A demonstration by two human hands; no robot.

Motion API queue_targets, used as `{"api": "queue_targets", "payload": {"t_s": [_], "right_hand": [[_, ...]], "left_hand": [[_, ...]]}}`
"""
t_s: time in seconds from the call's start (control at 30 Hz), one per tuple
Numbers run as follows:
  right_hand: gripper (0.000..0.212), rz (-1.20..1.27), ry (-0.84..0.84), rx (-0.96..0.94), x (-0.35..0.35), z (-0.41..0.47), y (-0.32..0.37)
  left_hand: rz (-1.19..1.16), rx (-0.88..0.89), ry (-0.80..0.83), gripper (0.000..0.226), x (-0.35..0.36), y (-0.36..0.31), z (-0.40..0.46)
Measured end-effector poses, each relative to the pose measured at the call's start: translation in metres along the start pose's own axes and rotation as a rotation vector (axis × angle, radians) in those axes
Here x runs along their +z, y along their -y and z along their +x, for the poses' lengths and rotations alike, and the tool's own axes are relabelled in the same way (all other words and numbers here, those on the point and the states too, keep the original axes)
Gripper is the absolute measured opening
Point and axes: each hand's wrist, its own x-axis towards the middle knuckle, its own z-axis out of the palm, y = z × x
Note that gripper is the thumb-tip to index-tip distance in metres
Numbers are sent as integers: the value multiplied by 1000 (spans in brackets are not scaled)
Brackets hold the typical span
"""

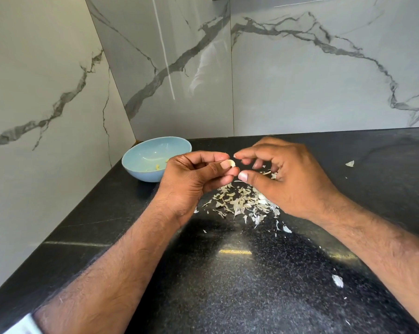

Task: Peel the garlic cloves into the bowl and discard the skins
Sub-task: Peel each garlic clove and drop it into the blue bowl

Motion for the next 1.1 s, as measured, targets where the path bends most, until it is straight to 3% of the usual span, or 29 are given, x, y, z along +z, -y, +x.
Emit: {"api": "queue_targets", "payload": {"t_s": [0.4, 0.5, 0.6, 0.73, 0.9, 1.1], "right_hand": [[4, 104, -29, 18, 5, -1, 6], [7, 296, -19, 217, 9, 1, 4], [5, 688, -22, 465, 9, 5, 3], [21, 1002, 39, 652, 7, 3, 2], [38, 958, 111, 648, 7, 3, -1], [31, 976, 74, 647, 6, 2, -3]], "left_hand": [[243, 81, 67, 14, 1, 7, 1], [262, 99, 64, 14, 2, 5, 0], [368, 146, 39, 12, 1, 4, 0], [437, 161, 16, 14, 2, 7, 1], [426, 178, -9, 15, 0, 7, 2], [352, 145, 8, 12, -5, 4, 4]]}}
